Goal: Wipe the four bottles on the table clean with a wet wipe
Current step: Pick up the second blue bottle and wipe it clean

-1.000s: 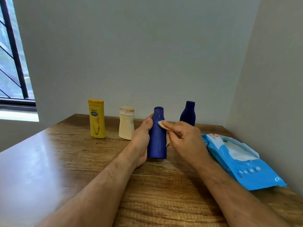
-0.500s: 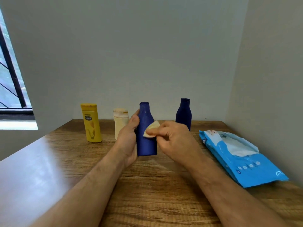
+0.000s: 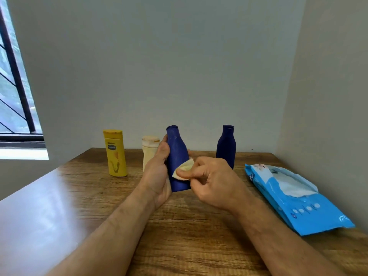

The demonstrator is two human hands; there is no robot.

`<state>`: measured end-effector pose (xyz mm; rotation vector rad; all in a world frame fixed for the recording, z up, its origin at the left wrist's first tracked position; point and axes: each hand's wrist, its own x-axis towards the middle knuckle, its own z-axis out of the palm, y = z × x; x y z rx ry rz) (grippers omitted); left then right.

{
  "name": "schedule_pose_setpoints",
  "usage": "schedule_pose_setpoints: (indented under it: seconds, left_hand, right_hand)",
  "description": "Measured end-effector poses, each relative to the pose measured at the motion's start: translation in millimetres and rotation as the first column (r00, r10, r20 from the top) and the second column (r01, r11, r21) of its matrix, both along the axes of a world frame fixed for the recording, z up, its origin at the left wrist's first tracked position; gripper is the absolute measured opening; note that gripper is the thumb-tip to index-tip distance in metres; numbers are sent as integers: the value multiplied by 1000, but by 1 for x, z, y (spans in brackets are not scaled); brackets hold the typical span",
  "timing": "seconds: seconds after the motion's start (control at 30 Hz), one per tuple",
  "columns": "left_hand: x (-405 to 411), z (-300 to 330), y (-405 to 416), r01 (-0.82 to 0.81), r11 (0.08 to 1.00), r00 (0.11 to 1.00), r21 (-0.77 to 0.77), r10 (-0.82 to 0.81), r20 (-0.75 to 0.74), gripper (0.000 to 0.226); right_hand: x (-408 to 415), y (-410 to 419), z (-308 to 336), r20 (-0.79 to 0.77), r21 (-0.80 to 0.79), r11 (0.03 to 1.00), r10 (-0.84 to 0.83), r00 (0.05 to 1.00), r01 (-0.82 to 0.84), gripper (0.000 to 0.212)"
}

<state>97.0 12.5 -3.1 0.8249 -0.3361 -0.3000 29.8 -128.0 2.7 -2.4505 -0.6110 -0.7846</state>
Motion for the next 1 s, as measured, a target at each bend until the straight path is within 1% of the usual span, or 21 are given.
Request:
schedule_pose_setpoints:
  seconds: [0.07, 0.13, 0.23, 0.3, 0.37, 0.43, 0.5, 0.53, 0.57, 0.63, 0.7, 0.73, 0.8, 0.87, 0.93, 1.0]
  left_hand:
    - [-5, 0, -2, 59, 998, 997, 21, -60, 43, 39]
    - [-11, -2, -5, 135, 989, 988, 61, -139, 66, 37]
    - [-20, -1, -9, 237, 965, 969, 109, -242, 41, 40]
    - [-20, -1, -9, 203, 975, 977, 88, -208, 49, 38]
    - [-16, 0, -6, 107, 994, 992, 23, -109, 64, 37]
    - [-9, 3, -1, 14, 999, 999, -42, -12, 42, 41]
    - [-3, 4, 4, -53, 996, 998, -68, 54, 16, 44]
    - [-3, 4, 5, -61, 996, 998, -63, 62, 16, 44]
    - [-4, 3, 5, -50, 998, 998, -43, 52, 32, 43]
    - [-8, 0, 2, -10, 999, 995, 45, 6, 97, 40]
    - [-12, -4, -4, 15, 991, 990, 134, -33, 137, 38]
    - [-13, -5, -6, 9, 988, 989, 153, -32, 144, 37]
    - [-12, -6, -9, -29, 987, 989, 161, 5, 148, 37]
    - [-9, -6, -10, -46, 987, 990, 153, 25, 136, 37]
    - [-8, -6, -9, -17, 990, 992, 139, 0, 126, 37]
    - [-10, -6, -9, 12, 990, 990, 137, -31, 136, 36]
  right_hand:
    - [1, 0, -1, 105, 42, 997, -73, 992, 69, 35]
    - [1, -1, 0, 174, 98, 988, -138, 975, 122, 39]
    - [0, -5, 1, 166, 181, 971, -188, 968, 157, 42]
    - [-1, -7, 2, 130, 164, 978, -149, 980, 127, 40]
    - [-3, -4, 2, 95, 101, 994, -45, 995, 35, 37]
    - [-4, 1, 2, 50, 35, 999, 39, 998, -41, 37]
    - [-5, 5, 3, 44, -1, 999, 43, 998, -43, 37]
    - [-5, 6, 3, 62, 32, 999, 37, 997, -39, 39]
    - [-6, 6, 4, 73, 115, 993, 25, 997, -33, 40]
    - [-10, 7, 8, 73, 332, 943, -19, 997, -7, 42]
    - [-14, 9, 14, 99, 495, 868, -18, 995, -33, 32]
    - [-16, 9, 17, 107, 543, 837, 6, 994, -64, 26]
    - [-19, 8, 21, 52, 591, 802, 68, 996, -85, 22]
    - [-16, 6, 21, -75, 593, 804, 92, 993, -29, 23]
    - [-10, 5, 16, -168, 571, 819, 50, 985, 56, 26]
    - [-6, 1, 14, -151, 570, 812, -48, 987, 127, 29]
